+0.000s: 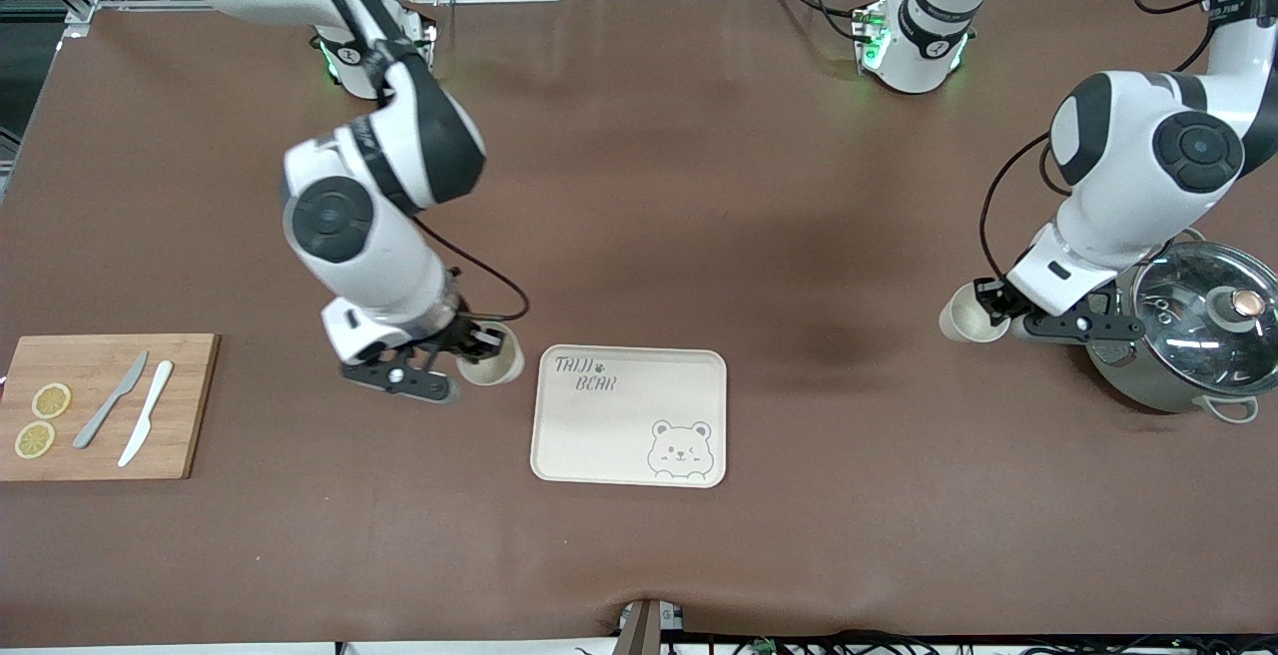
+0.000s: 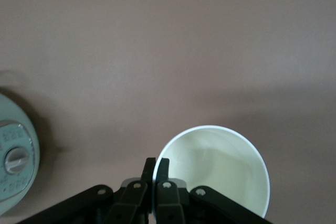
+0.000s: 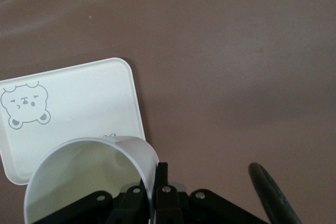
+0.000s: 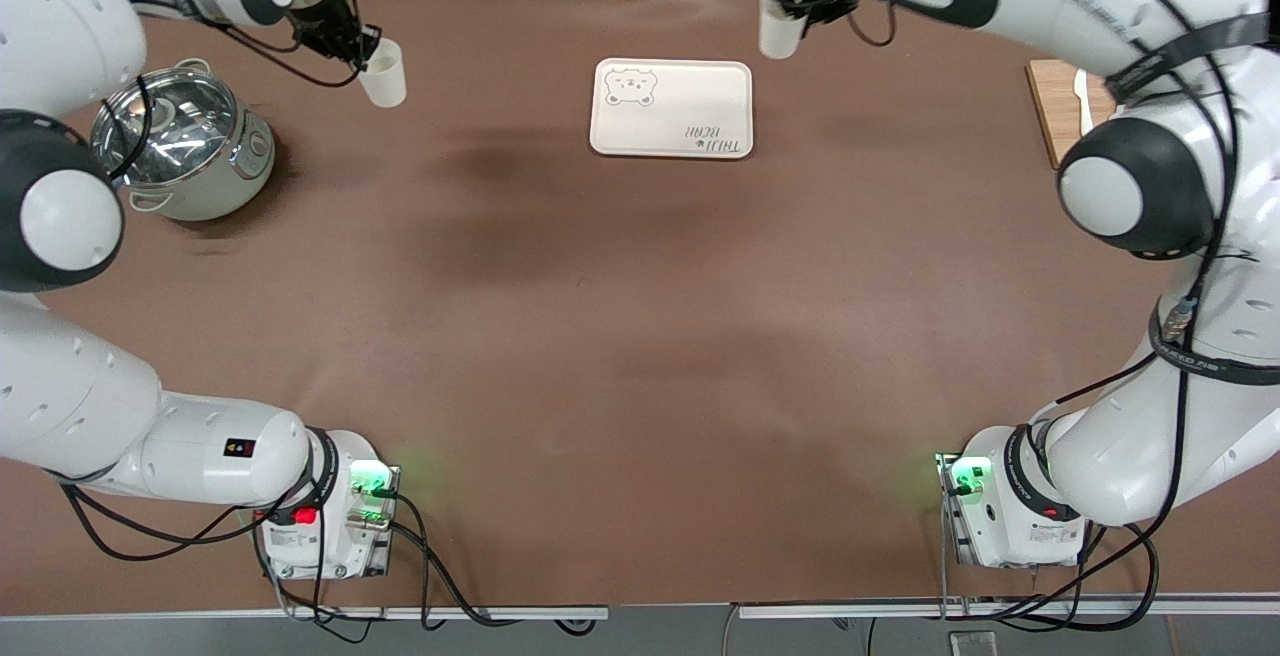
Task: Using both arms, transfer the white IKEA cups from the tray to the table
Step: 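Lift the cups and carry them apart, each gripper outward from the tray, then lower the cups onto the table beside the board and the pot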
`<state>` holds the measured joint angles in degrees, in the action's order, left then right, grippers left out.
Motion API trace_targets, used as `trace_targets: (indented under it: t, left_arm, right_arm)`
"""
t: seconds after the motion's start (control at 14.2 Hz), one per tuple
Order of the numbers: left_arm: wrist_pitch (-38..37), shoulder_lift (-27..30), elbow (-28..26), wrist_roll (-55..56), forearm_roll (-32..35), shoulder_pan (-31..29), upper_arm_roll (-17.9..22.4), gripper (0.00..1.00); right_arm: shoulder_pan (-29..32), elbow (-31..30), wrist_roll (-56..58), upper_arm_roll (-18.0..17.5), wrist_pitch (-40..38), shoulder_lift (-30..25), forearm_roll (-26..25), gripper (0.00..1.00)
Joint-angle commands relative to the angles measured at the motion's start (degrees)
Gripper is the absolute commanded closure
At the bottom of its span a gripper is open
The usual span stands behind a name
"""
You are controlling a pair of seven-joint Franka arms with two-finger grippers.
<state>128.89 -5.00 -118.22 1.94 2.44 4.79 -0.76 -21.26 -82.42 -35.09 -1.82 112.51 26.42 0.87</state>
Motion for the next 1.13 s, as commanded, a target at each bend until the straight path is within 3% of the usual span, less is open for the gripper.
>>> trace_targets:
  t: [0.0,0.28,0.78,1.06]
  left_arm:
    - [6.2,5.8,-9.3,-3.1,-2.4,-2.6,-0.8,1.00]
    - [13.8,7.7,-16.9,-12.6,-13.0,-5.1,-0.7,1.00]
    - [26.1,5.2,-23.4,-13.7,-13.3,-5.0,-0.9,1.00]
    - [30.5,1.7,-23.6,-13.7,-13.3,-4.8,-1.7,1.00]
  right_arm:
    - [4.1,-8.3,7.0,-0.9,0.5,-6.4,1.3,1.00]
    - [10.7,-15.3,18.0,-0.9,0.4,-12.0,2.4,1.00]
    - [21.9,-18.9,37.4,-0.8,1.1,-13.4,2.4,1.00]
    - [25.8,-24.3,45.5,-0.8,9.7,-13.0,2.4,1.00]
